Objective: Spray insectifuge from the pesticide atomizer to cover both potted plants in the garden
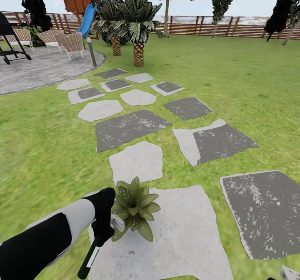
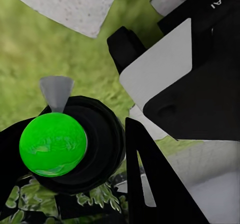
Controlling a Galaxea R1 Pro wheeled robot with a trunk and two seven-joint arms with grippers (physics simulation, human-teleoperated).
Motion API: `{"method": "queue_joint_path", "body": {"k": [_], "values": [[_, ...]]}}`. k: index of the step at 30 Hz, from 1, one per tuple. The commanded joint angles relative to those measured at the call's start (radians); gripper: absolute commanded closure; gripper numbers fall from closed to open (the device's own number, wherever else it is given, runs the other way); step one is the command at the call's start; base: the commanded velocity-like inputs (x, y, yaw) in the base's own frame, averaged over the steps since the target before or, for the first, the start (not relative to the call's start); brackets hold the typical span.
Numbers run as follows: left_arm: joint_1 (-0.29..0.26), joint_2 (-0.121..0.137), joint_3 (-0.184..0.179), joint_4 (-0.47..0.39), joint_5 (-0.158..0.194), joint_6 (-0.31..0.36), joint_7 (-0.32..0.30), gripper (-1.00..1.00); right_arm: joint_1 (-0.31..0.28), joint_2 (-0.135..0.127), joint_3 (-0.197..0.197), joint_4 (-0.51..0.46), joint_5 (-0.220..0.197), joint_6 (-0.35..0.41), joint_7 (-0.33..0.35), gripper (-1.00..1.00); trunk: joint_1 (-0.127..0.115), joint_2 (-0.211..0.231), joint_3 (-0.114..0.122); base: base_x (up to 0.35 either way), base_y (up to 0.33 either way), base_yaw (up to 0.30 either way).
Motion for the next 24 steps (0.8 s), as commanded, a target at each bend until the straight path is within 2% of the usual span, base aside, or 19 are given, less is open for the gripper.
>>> {"method": "queue_joint_path", "body": {"k": [1,9,16,24], "values": [[0.000,0.001,0.003,-0.001,-0.010,0.005,-0.009,1.00,-0.001,0.000,-0.001,0.000,0.009,0.003,0.010,-1.00,0.000,0.000,-0.001,0.000,0.000,0.000],[0.000,-0.001,0.002,-0.001,-0.007,0.005,-0.009,1.00,-0.001,0.001,0.000,0.000,0.009,0.003,0.010,-1.00,0.027,-0.049,-0.023,0.000,0.000,0.000],[-0.012,0.000,0.000,-0.001,-0.006,0.005,-0.009,1.00,-0.001,0.001,-0.001,0.001,0.009,0.003,0.010,-1.00,0.027,-0.049,-0.023,0.000,0.000,0.000],[-0.070,0.000,0.000,-0.001,-0.007,0.005,-0.011,1.00,-0.001,0.001,-0.001,0.001,0.009,0.003,0.010,-1.00,0.027,-0.049,-0.023,0.000,0.000,0.000]]}}
